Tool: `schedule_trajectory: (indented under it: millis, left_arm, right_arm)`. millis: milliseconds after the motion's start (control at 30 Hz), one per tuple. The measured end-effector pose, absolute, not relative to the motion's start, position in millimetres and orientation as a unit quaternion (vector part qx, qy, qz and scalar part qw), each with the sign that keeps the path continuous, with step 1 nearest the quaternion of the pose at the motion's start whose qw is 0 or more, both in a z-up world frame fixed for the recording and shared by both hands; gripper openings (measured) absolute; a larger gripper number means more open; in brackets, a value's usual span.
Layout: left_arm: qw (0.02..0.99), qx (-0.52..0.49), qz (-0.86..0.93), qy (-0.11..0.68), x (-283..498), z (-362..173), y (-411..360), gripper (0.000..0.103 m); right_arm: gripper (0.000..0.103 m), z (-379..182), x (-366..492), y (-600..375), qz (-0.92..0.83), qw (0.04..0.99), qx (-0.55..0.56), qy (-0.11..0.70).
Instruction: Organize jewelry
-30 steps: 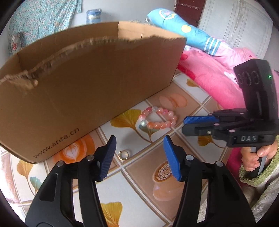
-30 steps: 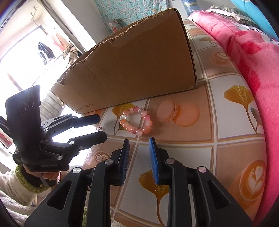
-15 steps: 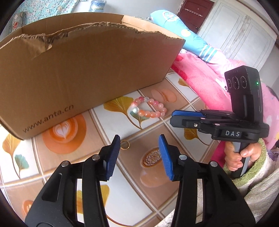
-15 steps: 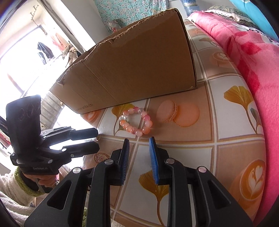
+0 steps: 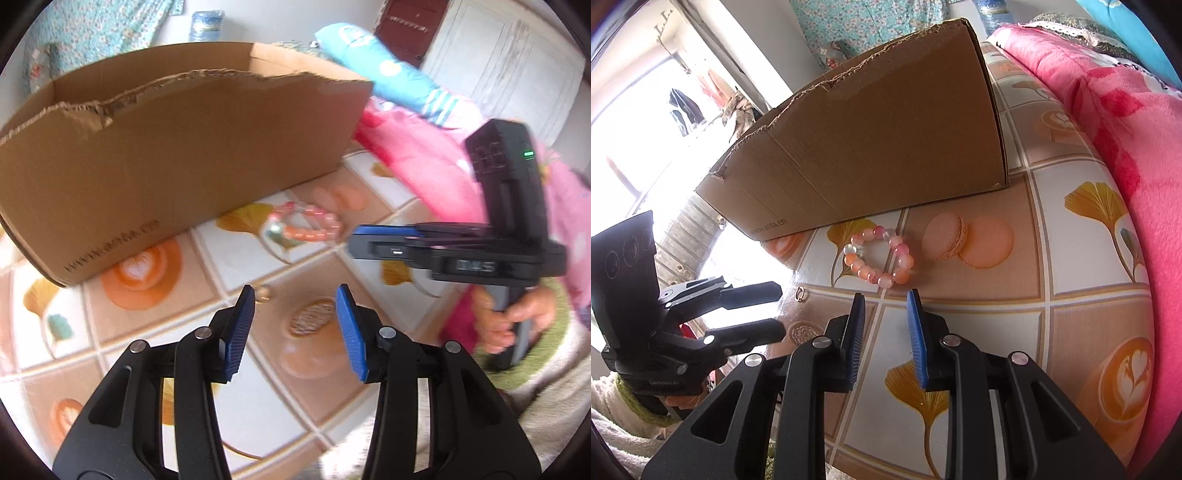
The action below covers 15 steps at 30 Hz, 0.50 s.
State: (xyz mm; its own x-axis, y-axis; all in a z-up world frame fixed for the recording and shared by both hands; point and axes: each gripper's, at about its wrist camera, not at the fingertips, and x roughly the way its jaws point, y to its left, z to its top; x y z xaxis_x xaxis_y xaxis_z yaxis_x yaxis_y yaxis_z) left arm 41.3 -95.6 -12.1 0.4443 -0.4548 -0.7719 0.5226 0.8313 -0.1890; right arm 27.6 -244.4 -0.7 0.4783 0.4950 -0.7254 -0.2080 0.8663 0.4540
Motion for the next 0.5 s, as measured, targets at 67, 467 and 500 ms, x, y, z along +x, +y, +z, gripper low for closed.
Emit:
schedule_trajectory:
  millis: [67,467,500]
  left_arm:
    - [0.852,0.067,-0.270,0.443,44,-14,-100,0.036]
    - [0.848,0.163,-0.262,0.430,45,-18,-107,0.018]
    - [0.848,0.166,-0.264,0.429,45,-18,-106,0.018]
  right_arm:
    - [0.024,-1,28,-245,0.208,0.846,0.155,0.466]
    - [0.024,-1,29,-244,0.208,0.846,0.155,0.467]
    - [0.024,-1,29,-243,0.208,0.846,0.155,0.467]
